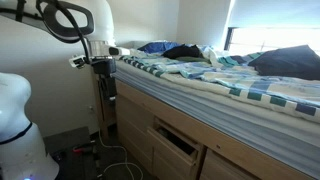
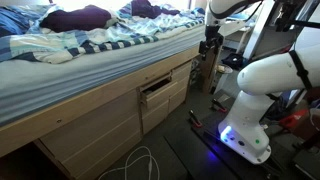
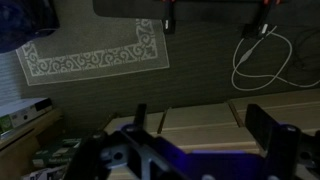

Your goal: Open the middle top drawer of the bed cabinet

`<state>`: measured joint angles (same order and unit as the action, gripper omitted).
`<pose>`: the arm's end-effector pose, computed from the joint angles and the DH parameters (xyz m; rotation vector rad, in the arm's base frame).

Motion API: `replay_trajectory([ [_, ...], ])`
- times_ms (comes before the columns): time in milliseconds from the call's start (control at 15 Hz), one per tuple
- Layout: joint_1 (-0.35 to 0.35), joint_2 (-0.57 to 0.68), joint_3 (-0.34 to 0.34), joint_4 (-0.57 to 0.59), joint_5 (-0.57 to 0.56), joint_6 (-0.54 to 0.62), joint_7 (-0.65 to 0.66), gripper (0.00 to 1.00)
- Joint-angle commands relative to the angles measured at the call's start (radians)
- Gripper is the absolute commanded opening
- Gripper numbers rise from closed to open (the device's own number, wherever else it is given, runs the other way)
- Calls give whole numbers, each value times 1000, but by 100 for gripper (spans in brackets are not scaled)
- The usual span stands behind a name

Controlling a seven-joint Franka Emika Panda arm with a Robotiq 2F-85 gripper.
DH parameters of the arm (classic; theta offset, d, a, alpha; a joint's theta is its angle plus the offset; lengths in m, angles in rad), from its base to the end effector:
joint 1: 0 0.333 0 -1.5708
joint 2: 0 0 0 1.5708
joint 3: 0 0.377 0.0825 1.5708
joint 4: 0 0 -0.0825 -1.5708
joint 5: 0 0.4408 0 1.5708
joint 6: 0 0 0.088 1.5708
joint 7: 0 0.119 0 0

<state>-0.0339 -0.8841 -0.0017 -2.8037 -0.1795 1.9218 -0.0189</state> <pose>0.2912 -0.0249 0.4451 2.9735 0.0678 -0.0034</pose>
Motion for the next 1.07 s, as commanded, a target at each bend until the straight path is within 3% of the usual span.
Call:
replay_trajectory([
  [0, 1, 1, -1, 2, 0, -2, 1, 100],
  [467, 6, 29, 9, 10, 10, 21, 23, 100],
  [1000, 51, 315, 60, 139, 158, 91, 152, 100],
])
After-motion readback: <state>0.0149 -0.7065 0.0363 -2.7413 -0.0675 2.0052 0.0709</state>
